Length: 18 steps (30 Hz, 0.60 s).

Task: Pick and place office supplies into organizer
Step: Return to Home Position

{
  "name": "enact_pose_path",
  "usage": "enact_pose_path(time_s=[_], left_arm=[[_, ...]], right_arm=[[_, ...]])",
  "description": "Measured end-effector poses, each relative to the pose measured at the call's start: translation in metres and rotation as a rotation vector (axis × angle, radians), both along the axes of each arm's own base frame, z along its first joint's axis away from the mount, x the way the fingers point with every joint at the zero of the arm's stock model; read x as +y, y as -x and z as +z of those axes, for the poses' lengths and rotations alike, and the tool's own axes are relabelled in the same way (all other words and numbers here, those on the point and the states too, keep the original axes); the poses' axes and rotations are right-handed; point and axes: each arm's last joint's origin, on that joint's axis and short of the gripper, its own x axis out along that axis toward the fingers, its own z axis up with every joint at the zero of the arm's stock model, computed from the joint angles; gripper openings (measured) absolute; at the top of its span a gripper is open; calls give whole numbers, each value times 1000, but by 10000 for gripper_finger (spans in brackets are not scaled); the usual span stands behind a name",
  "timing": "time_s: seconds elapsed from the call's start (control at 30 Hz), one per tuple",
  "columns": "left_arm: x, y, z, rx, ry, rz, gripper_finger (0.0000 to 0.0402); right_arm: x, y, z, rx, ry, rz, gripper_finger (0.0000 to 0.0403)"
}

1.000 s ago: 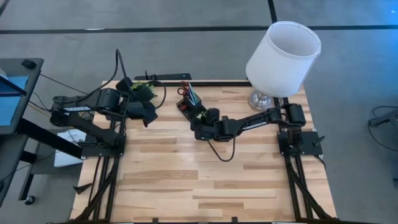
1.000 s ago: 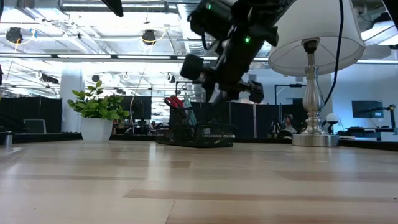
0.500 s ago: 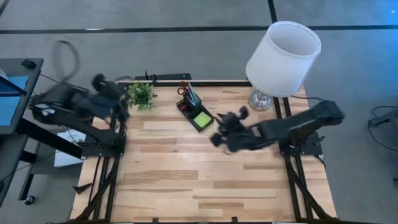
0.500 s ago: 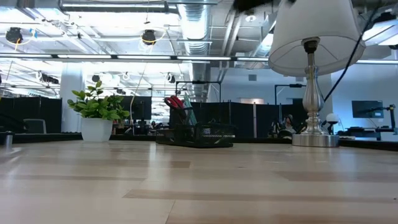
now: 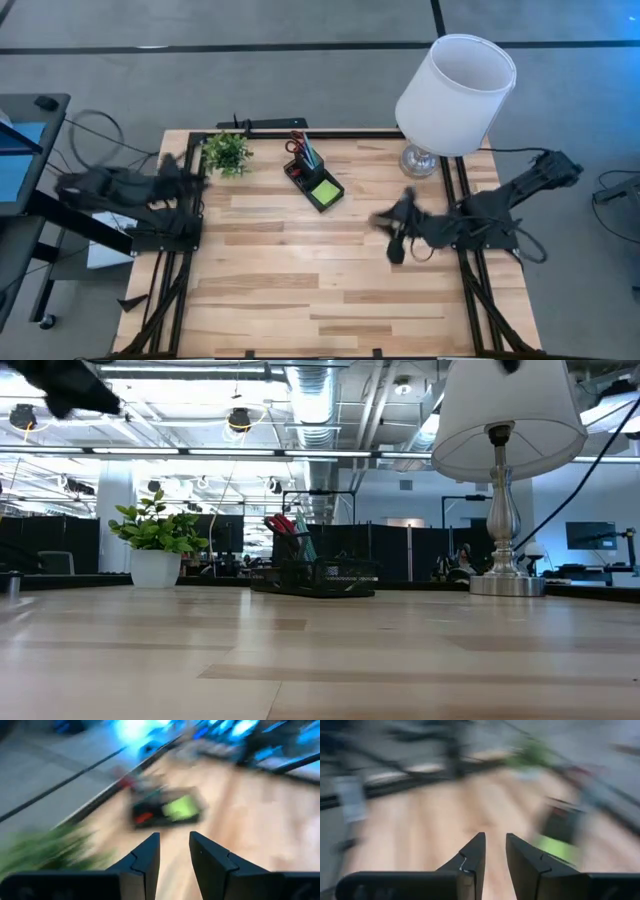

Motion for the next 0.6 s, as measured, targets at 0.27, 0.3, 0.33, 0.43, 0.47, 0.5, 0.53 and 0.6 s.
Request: enact_pose_path(time_s=[0.27,0.3,0.33,0.43,0.47,0.5,0.53,0.6], left_arm=[[-7,-10,0,-327,-79,-235,100],[-6,-8,-1,-323,-85,-216,100],[-5,-5,-3,-308,-90,-200,100],[-2,3,-9,-279,-78,-152,100],[-1,6,-12,-261,-78,-134,100],[1,9,-15,-261,-73,-112,100],[1,11,-14,-279,-67,-102,100],[3,17,-12,-326,-62,-97,100]], right_arm=[[-36,-2,-44,-297,-17,257,72],[-43,3,-49,-305,-16,253,72],[-49,8,-52,-326,-20,245,72],[-62,21,-61,-366,-36,242,72],[-65,25,-64,-372,-40,238,72],[-67,29,-66,-379,-51,228,72],[-69,34,-69,-390,-58,220,72],[-74,43,-75,-404,-58,203,72]])
